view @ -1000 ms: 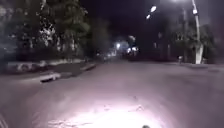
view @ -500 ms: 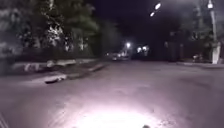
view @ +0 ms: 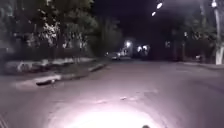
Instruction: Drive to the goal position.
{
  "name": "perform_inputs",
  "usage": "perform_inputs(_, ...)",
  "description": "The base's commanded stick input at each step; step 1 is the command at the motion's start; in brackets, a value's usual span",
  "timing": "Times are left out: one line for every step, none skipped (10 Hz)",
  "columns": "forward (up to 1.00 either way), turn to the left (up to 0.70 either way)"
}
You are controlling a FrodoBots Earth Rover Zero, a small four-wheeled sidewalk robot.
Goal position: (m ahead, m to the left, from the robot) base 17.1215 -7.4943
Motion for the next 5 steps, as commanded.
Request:
perform_inputs(0.7,0.01)
perform_inputs(0.7,0.01)
perform_inputs(0.7,0.01)
perform_inputs(0.7,0.01)
perform_inputs(0.7,0.01)
